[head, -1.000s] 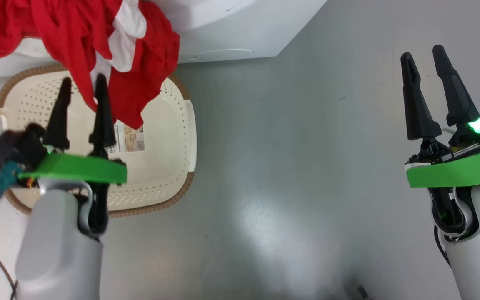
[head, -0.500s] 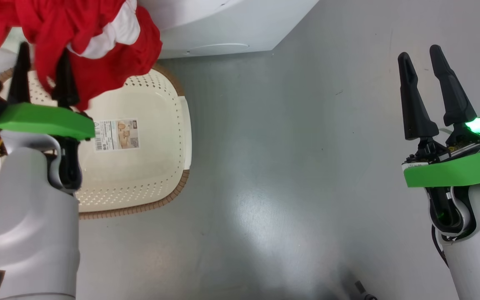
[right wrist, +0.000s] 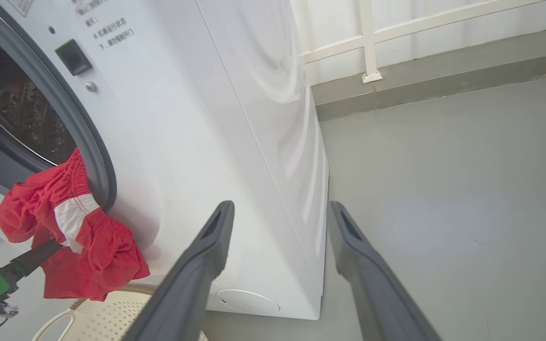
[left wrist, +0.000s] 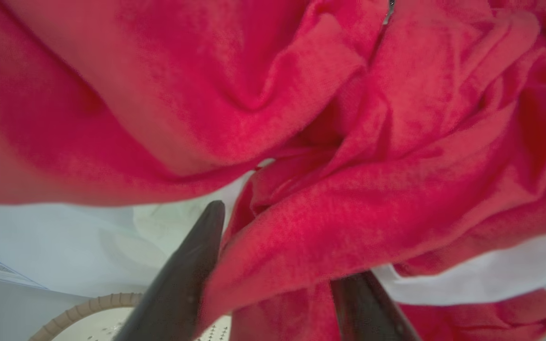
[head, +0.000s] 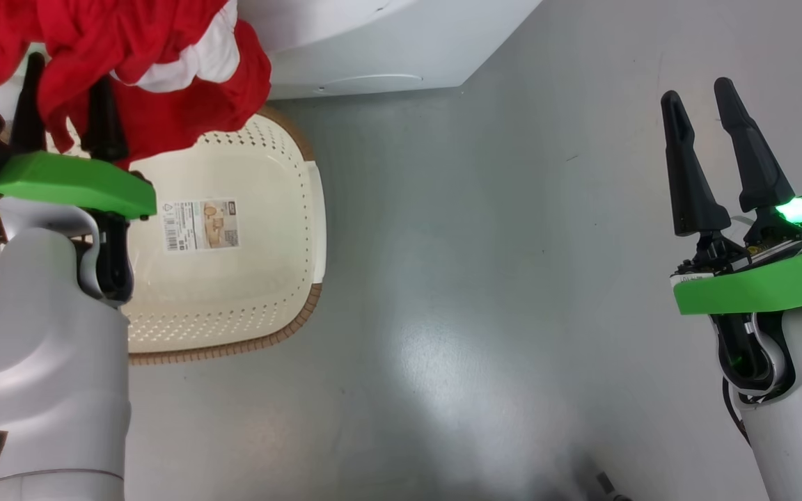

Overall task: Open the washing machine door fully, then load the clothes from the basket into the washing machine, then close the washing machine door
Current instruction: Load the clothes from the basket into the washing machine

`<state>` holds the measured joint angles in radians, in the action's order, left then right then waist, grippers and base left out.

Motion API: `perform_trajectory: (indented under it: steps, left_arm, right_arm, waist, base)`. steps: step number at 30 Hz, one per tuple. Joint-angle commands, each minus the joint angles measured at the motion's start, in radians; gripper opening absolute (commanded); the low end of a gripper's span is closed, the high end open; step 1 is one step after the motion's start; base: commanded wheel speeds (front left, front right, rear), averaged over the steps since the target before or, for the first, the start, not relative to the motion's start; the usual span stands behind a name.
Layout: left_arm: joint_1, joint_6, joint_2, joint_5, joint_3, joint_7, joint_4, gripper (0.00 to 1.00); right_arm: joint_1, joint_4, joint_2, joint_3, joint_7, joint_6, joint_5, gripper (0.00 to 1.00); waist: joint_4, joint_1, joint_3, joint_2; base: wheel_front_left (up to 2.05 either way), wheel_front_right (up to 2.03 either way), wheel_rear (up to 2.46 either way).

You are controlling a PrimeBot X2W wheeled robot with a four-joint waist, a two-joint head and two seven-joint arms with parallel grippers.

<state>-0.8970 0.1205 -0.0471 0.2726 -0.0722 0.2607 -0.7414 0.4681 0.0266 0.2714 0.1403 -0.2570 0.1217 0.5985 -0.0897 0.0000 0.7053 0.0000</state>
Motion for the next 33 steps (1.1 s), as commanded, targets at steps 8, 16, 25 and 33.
perform_trajectory:
  steps: [8,16,25,33]
  left_arm:
    - [0.027,0.009,-0.033,-0.018,-0.013,0.001,0.049,0.0]
    - [0.115,0.01,-0.033,-0.011,-0.017,0.001,0.216,0.0]
    - [0.193,0.01,-0.023,-0.025,-0.021,0.001,0.464,0.0]
    - [0.072,0.01,-0.056,-0.03,-0.003,0.001,0.428,0.0]
  right_arm:
    - [-0.027,-0.018,0.004,0.018,-0.005,0.009,-0.003,1.0]
    - [-0.031,-0.02,-0.003,0.012,-0.005,0.009,-0.002,1.0]
    - [-0.036,-0.019,-0.003,0.008,-0.005,0.009,0.0,1.0]
    - [-0.029,-0.025,-0.007,0.02,-0.005,0.009,0.002,1.0]
  waist:
    - [-0.002,0.0,-0.013,0.0]
    - [0.003,0.0,-0.017,0.0]
    - [0.011,0.0,-0.021,0.0]
    - [-0.005,0.0,-0.002,0.0]
  base:
    - [0.0,0.0,0.0]
    - [0.0,0.0,0.0]
    - [0.0,0.0,0.0]
    - [0.0,0.0,0.0]
